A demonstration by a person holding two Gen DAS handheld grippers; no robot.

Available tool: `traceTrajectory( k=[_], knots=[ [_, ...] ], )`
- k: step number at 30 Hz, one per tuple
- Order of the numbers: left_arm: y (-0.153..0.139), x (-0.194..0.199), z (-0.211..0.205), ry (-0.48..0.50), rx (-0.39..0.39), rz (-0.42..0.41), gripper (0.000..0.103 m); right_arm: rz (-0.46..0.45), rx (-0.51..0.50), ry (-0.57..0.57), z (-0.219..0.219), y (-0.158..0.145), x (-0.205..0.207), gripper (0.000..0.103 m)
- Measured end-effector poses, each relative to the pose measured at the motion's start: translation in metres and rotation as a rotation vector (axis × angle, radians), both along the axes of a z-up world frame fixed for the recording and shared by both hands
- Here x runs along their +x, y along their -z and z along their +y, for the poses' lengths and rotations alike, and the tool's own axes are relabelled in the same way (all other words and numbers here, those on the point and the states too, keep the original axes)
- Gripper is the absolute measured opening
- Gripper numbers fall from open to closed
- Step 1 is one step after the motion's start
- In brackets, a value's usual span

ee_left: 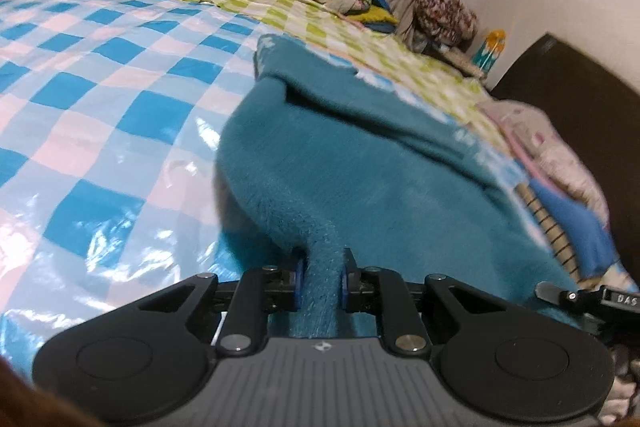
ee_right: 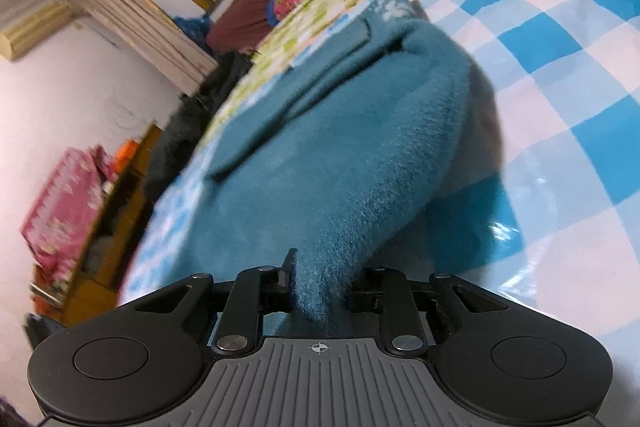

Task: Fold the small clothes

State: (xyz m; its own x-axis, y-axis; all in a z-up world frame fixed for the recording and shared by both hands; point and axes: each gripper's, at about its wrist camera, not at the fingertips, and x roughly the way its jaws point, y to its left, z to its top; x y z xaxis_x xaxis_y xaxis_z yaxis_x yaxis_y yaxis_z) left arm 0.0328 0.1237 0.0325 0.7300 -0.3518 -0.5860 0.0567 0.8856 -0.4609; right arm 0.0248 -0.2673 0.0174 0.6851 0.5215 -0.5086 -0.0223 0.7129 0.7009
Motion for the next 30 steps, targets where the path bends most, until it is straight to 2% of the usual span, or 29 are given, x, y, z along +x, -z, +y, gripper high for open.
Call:
traceTrajectory(
  k=[4,8,14,19,24,30],
  knots=[
    [-0.018,0.021,0.003,-0.009,-0.077,-0.062,0.020,-0.057,0.094,0.012,-0.002,-0.014,0.012,0.020],
    [-0.041,0.051,0.006,-0.027,-0.117,-0.147,0.019,-0.128,0.174,0.030,-0.004,-0.031,0.036,0.020],
    [-0.063,0.109,0.008,-0.052,-0.107,-0.231,0.018,-0.192,0.218,0.080,-0.008,-0.049,0.087,0.019],
    [-0.072,0.166,0.005,-0.076,-0.061,-0.279,0.018,-0.220,0.234,0.156,-0.019,-0.058,0.143,0.019],
    [-0.056,0.222,0.000,-0.114,-0.048,-0.247,0.018,-0.181,0.243,0.234,-0.029,-0.047,0.197,0.019],
    [-0.021,0.273,-0.002,-0.180,0.021,-0.136,0.019,-0.076,0.236,0.320,-0.039,-0.010,0.246,0.019]
  ],
)
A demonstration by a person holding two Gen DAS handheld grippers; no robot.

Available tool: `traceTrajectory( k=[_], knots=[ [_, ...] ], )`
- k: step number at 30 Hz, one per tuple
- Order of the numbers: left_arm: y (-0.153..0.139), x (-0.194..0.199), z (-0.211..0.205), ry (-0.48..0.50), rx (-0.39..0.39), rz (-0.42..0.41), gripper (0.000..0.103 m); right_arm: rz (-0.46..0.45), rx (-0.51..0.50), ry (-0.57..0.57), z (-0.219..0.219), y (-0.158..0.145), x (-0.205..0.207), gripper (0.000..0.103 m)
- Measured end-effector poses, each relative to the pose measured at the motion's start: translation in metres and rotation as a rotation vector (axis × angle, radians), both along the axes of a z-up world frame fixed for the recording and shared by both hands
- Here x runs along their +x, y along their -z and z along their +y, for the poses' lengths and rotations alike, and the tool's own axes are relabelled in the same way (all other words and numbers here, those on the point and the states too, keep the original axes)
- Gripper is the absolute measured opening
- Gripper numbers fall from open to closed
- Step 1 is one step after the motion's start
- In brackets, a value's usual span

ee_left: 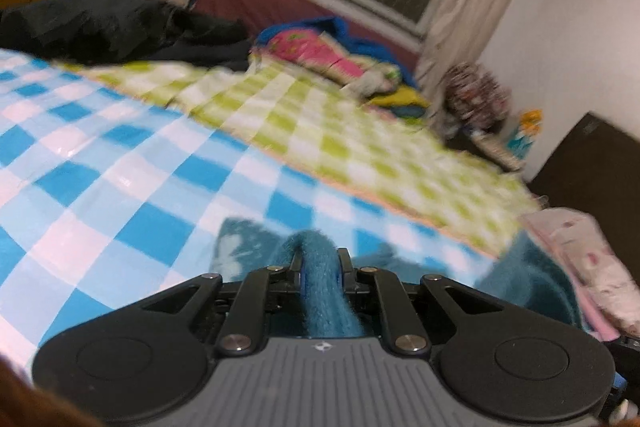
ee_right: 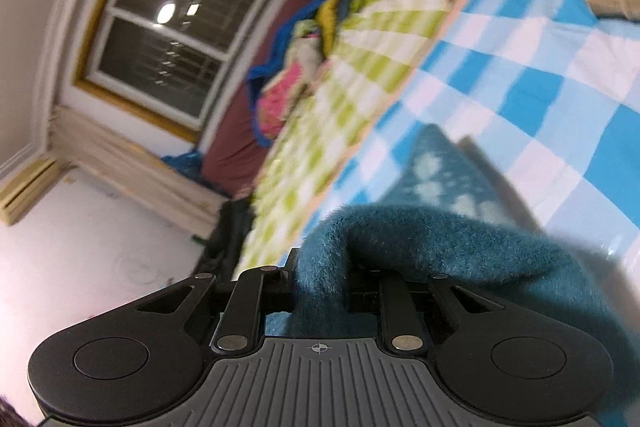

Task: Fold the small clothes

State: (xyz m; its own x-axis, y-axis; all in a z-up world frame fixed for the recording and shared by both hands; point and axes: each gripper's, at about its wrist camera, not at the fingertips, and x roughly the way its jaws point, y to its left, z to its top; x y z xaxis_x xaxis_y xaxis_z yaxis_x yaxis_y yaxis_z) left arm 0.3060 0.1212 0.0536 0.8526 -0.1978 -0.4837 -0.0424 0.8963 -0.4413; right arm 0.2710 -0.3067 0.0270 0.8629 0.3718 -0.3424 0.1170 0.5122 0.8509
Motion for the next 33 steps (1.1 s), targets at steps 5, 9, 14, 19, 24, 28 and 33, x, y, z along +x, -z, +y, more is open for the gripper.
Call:
traceTrajectory(
  k=[5,9,14,19,24,28,33],
  knots=[
    [0.014,0.008,0.003,-0.031,-0.034,0.046,0.022,0.051,0.015,0.004,-0.004,0.022,0.015,0.022],
    [0.012,0.007,0.002,-0.040,-0.052,0.038,0.027,0.049,0.034,-0.006,-0.006,0.021,0.019,0.026],
    [0.009,0.010,0.005,-0.061,-0.083,0.049,0.028,0.033,0.047,-0.024,-0.005,0.014,0.019,0.038],
    [0.004,0.006,0.006,-0.078,-0.078,0.036,0.028,0.018,0.049,-0.035,-0.005,0.006,0.019,0.051],
    [0.000,0.003,0.006,-0.112,-0.044,0.004,0.030,0.023,0.044,-0.042,-0.005,0.006,0.021,0.051],
    [-0.006,0.000,0.007,-0.132,0.012,-0.032,0.033,0.028,0.047,-0.042,-0.006,0.006,0.022,0.053],
    [-0.009,-0.008,0.010,-0.116,0.049,-0.043,0.033,0.007,0.028,-0.055,-0.001,0.001,0.022,0.065]
  ],
)
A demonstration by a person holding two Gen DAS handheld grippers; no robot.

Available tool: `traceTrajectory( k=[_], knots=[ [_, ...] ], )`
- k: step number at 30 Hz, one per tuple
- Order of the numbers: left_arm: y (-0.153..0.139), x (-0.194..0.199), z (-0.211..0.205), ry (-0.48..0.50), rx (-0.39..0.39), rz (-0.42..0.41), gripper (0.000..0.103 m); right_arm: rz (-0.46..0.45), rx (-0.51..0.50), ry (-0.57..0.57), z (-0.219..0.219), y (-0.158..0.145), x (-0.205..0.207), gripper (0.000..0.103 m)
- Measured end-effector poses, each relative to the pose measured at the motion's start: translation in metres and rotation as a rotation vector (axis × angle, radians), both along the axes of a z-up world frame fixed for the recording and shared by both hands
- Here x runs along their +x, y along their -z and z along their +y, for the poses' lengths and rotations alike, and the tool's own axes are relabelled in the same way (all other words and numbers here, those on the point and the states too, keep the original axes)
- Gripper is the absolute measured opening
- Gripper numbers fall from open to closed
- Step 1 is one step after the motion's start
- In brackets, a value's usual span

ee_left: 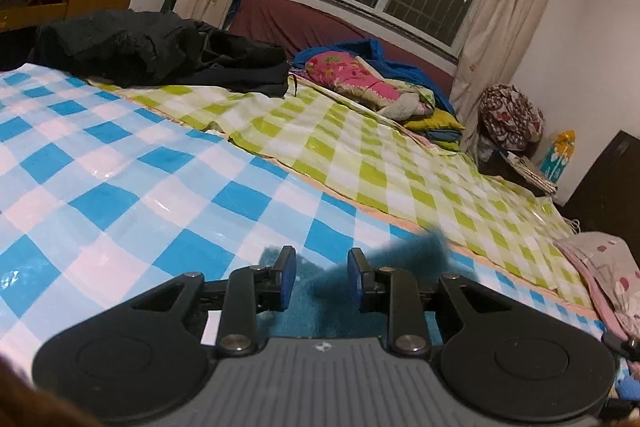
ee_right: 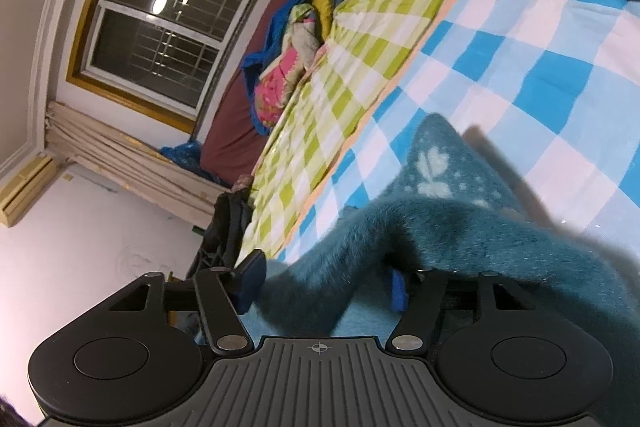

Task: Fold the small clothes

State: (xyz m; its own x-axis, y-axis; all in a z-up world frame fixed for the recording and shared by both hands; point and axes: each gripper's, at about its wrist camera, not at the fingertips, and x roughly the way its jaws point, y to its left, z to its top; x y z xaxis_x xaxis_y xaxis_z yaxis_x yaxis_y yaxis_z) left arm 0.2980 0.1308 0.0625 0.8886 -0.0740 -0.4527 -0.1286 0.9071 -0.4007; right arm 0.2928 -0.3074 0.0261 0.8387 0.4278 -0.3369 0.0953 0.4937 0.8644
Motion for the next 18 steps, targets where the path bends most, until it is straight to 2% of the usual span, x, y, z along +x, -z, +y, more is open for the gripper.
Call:
traceTrajectory(
  k=[7,9,11,15,18],
  knots=[
    [0.009,-0.008,-0.005,0.022,0.084,0.033,0.034,-0.041,-0.109,0.009,0.002,-0.014,-0.007,0.067],
    [0.015,-0.013,-0.005,0.025,0.095,0.049,0.035,-0.042,-0.206,0.031,0.002,-0.019,-0.012,0.067],
    [0.020,-0.017,-0.005,0.026,0.119,0.066,0.035,-0.044,-0.347,0.053,0.004,-0.025,-0.017,0.067],
    [0.027,-0.028,-0.008,0.036,0.172,0.076,0.042,-0.034,-0.591,0.045,0.015,-0.027,-0.021,0.064],
    [0.025,-0.036,-0.005,0.031,0.175,0.060,0.045,-0.035,-0.652,0.053,0.021,-0.025,-0.025,0.058]
  ],
)
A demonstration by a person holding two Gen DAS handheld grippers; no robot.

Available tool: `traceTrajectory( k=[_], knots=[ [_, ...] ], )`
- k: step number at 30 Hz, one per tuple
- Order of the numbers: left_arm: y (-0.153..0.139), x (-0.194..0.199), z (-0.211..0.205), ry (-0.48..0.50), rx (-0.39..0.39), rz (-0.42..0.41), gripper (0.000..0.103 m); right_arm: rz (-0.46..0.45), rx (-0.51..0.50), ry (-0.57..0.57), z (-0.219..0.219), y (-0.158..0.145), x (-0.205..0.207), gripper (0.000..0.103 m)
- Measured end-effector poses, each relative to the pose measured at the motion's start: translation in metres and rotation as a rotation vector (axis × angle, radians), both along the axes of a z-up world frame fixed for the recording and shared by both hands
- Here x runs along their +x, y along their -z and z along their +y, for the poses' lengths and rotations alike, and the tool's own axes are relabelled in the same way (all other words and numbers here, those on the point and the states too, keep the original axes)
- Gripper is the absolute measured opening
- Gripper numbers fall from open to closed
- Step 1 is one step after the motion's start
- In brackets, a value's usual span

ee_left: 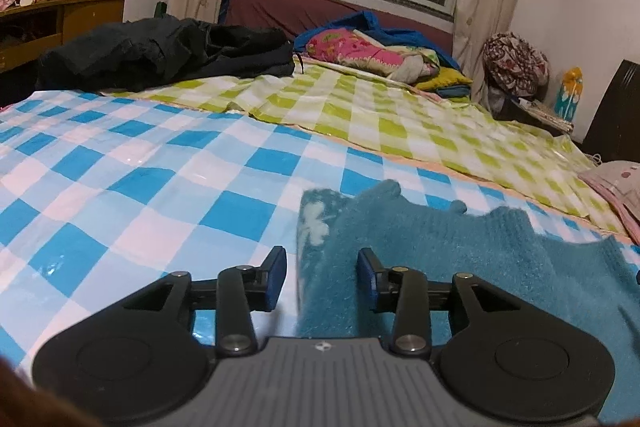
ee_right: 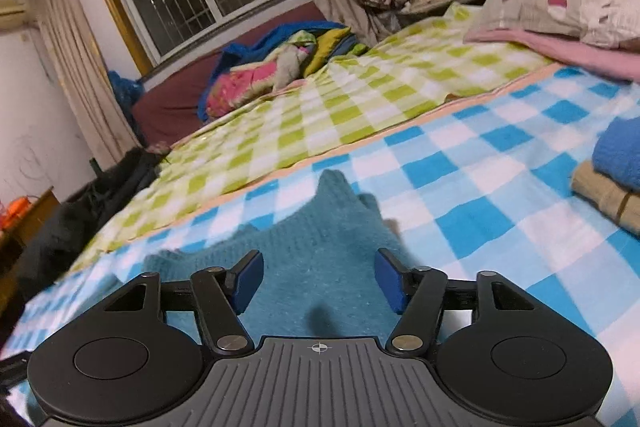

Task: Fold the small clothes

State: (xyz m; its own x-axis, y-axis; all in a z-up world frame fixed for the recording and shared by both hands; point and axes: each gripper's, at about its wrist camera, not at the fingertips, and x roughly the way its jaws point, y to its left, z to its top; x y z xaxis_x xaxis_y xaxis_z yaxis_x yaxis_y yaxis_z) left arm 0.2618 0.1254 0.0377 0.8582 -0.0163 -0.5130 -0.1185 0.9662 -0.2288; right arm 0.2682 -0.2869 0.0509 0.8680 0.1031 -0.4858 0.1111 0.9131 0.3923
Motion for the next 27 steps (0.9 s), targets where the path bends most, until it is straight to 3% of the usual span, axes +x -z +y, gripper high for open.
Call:
traceTrajectory(
  k=[5,8,10,12,13,16,22,27],
  knots=[
    [0.003,-0.006,0.002,-0.034,0.043,-0.007,0.062,0.016,-0.098,0.009,0.008,0.003,0.000,0.054],
    [0.006,-0.004,0.004,-0.046,0.038,0.001,0.063,0.082,-0.148,0.024,0.011,0.011,0.008,0.047],
    [0.005,-0.004,0.000,-0.038,0.070,-0.002,0.057,0.113,-0.149,0.040,0.009,0.015,0.014,0.035],
    [0.004,-0.006,-0.005,-0.014,0.100,0.009,0.036,0.123,-0.155,0.060,0.007,0.016,0.016,0.026],
    [0.005,-0.008,-0.008,-0.005,0.112,0.013,0.033,0.127,-0.150,0.065,0.005,0.016,0.017,0.025],
    [0.006,-0.018,-0.015,-0.016,0.156,0.007,0.031,0.141,-0.135,0.066,0.001,0.019,0.016,0.023],
    [-0.004,-0.025,-0.014,0.010,0.169,-0.012,0.031,0.123,-0.152,0.023,0.004,0.015,0.010,0.028],
    [-0.013,0.002,-0.020,0.055,0.195,-0.021,0.048,0.114,-0.145,0.018,0.007,0.014,0.008,0.032]
  ],
)
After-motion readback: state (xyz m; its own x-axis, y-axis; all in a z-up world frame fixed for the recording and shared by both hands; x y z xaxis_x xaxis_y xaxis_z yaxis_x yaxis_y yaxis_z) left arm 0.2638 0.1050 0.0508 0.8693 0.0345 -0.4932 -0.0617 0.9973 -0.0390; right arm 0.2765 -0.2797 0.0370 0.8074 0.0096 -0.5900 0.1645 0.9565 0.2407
